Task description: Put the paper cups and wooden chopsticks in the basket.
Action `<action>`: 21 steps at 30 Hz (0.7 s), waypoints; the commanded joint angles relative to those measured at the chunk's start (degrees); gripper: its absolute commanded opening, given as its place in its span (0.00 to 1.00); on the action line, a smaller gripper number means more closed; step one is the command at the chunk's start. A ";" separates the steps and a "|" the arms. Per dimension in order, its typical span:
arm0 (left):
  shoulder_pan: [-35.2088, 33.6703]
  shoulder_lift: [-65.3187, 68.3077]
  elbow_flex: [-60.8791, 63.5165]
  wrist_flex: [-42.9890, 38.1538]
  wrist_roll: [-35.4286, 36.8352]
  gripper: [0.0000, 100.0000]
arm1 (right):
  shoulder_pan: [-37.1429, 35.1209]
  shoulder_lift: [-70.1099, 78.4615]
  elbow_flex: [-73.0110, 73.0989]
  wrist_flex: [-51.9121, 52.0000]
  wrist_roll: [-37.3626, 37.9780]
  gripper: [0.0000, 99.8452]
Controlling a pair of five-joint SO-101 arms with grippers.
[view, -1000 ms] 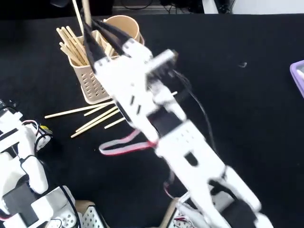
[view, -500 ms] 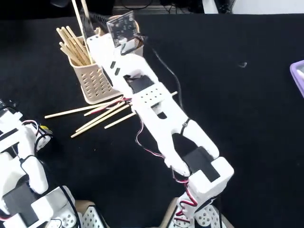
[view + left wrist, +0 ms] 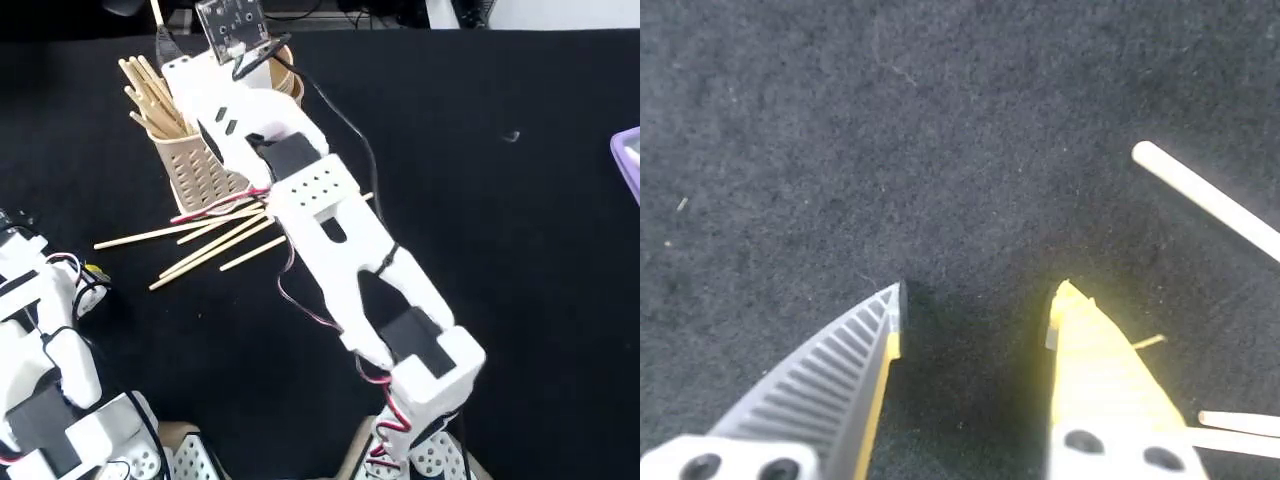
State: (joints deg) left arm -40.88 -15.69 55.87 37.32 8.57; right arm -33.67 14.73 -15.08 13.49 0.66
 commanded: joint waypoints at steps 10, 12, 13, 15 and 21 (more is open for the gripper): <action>-0.57 0.09 -1.63 -0.53 -0.53 0.24 | -1.49 23.69 -26.24 -2.29 -0.44 0.15; -0.57 0.09 -1.63 -0.53 -0.53 0.24 | -0.79 27.38 -31.78 -1.76 -0.44 0.15; -0.57 0.09 -1.63 -0.53 -0.53 0.24 | -0.53 28.88 -34.24 -1.14 -0.44 0.15; -0.57 0.09 -1.63 -0.53 -0.53 0.24 | -0.53 31.52 -39.16 2.02 -0.44 0.15; -0.57 0.09 -1.63 -0.53 -0.53 0.24 | -0.35 36.35 -50.59 13.80 -0.44 0.14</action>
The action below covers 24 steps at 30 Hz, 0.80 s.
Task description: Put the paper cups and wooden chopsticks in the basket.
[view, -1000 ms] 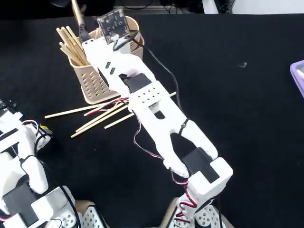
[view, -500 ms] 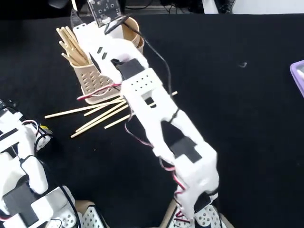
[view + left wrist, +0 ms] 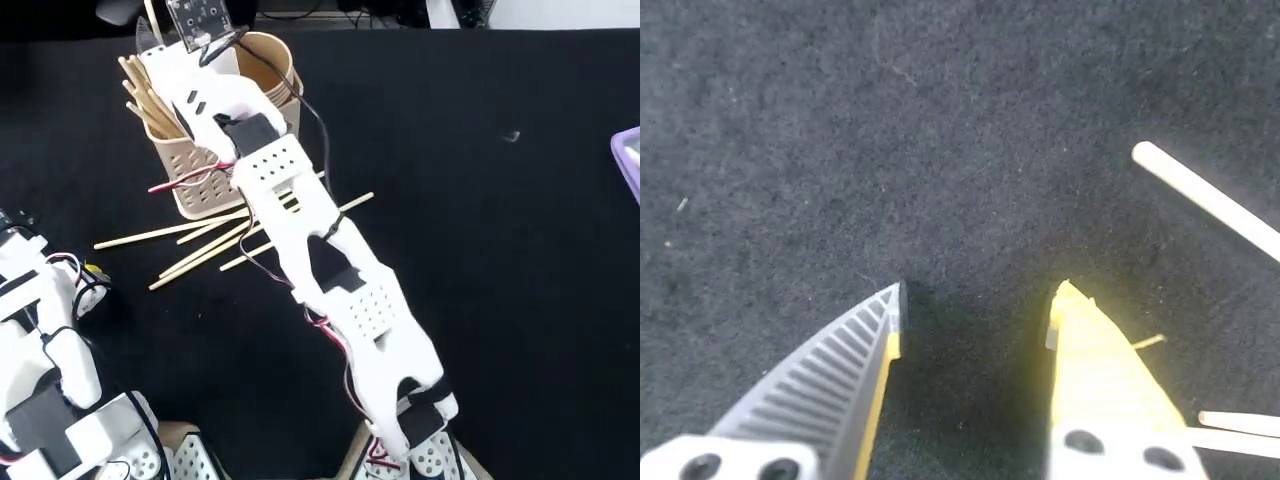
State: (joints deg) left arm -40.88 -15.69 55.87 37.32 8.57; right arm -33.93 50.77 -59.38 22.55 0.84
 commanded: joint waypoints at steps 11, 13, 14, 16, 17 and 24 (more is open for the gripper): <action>-0.48 0.09 -1.63 -0.53 -0.53 0.24 | 1.32 1.01 -28.18 22.59 -0.26 0.01; -0.48 0.09 -1.63 -0.53 -0.53 0.24 | 1.32 1.01 -33.10 27.78 -0.26 0.01; -0.48 0.09 -1.63 -0.53 -0.53 0.24 | 1.32 1.01 -35.65 30.68 -0.44 0.01; -0.48 0.09 -1.63 -0.53 -0.53 0.24 | 1.23 0.22 -36.70 35.08 -0.53 0.01; -0.48 0.09 -1.63 -0.53 -0.53 0.24 | 1.23 -1.01 -36.35 37.10 -0.53 0.01; -0.48 0.09 -1.63 -0.53 -0.53 0.24 | 2.64 -11.03 -36.26 62.68 0.62 0.04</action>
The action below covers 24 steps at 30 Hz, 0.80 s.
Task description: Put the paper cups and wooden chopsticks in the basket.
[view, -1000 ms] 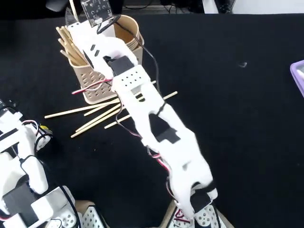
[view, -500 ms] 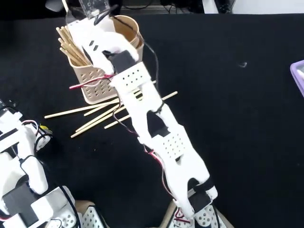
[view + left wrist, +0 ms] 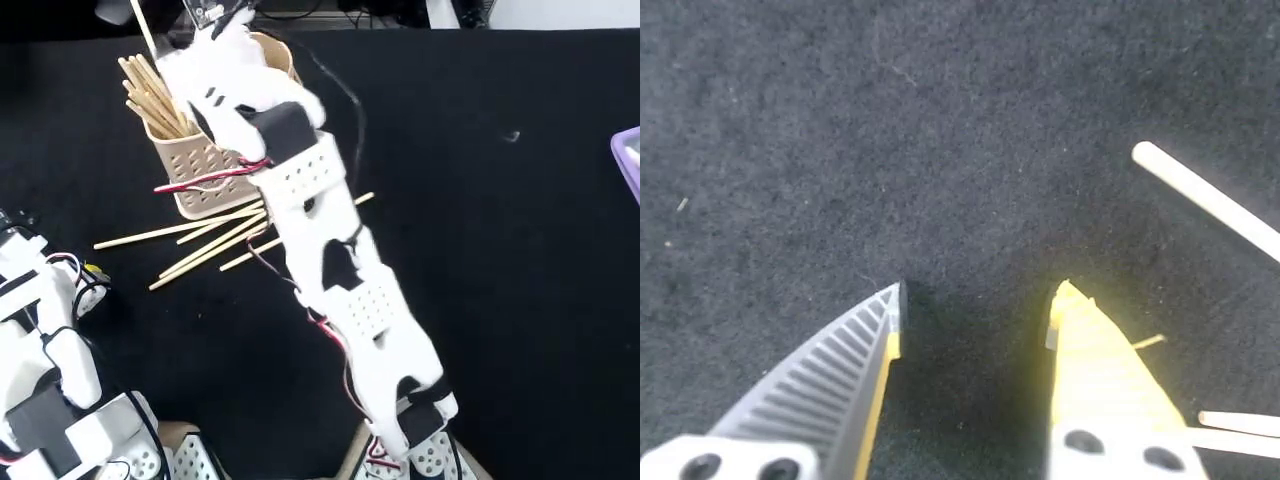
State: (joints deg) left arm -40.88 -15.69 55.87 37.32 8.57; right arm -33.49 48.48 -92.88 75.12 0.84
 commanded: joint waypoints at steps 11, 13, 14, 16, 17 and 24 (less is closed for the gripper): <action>-0.48 0.09 -1.63 -0.53 -0.53 0.24 | 4.31 -14.81 -1.89 26.29 14.68 0.26; -0.48 0.09 -1.63 -0.53 -0.53 0.24 | 4.48 -16.92 -0.84 26.37 14.42 0.24; -0.48 0.09 -1.63 -0.53 -0.53 0.24 | 4.48 -18.33 0.31 26.37 14.33 0.23; -0.48 0.09 -1.63 -0.53 -0.53 0.24 | 4.57 -22.29 4.35 26.46 14.24 0.21; -0.48 0.09 -1.63 -0.53 -0.53 0.24 | 4.57 -24.75 7.69 26.46 13.80 0.21; -0.48 0.09 -1.80 -0.53 -0.53 0.24 | 0.79 -44.88 44.44 25.41 11.08 0.21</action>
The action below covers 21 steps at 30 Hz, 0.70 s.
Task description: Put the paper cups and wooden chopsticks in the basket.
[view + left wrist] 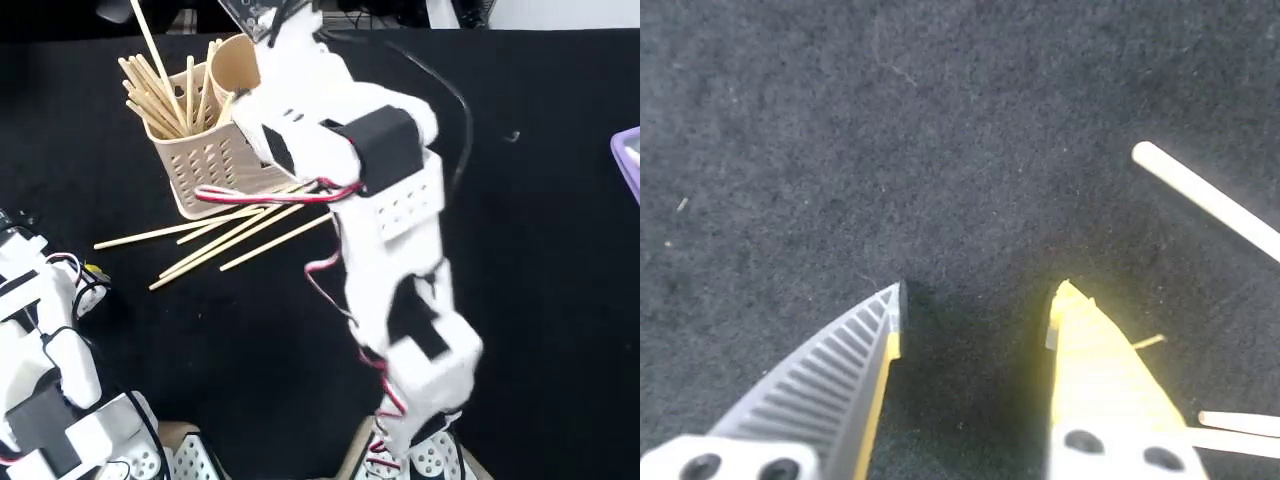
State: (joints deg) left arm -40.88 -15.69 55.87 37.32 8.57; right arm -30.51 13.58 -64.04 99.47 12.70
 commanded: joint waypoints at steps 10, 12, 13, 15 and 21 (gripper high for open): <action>-0.48 0.09 -1.80 -0.53 -0.53 0.24 | -9.49 -31.96 77.67 -34.29 0.88 0.21; -0.48 0.09 -1.80 -0.53 -0.53 0.24 | -10.64 -34.07 87.43 -43.34 1.32 0.21; -0.48 0.09 -1.89 -0.53 -0.53 0.24 | -11.25 -34.33 91.47 -47.56 1.32 0.21; -0.48 0.09 -1.89 -0.53 -0.53 0.24 | -12.04 -33.98 97.89 -55.30 1.41 0.21; -0.48 0.09 -1.89 -0.53 -0.53 0.24 | -12.31 -25.01 108.26 -79.65 -1.93 0.23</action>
State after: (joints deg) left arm -40.88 -15.69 55.87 37.32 8.57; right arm -42.20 -14.46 41.98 32.66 13.14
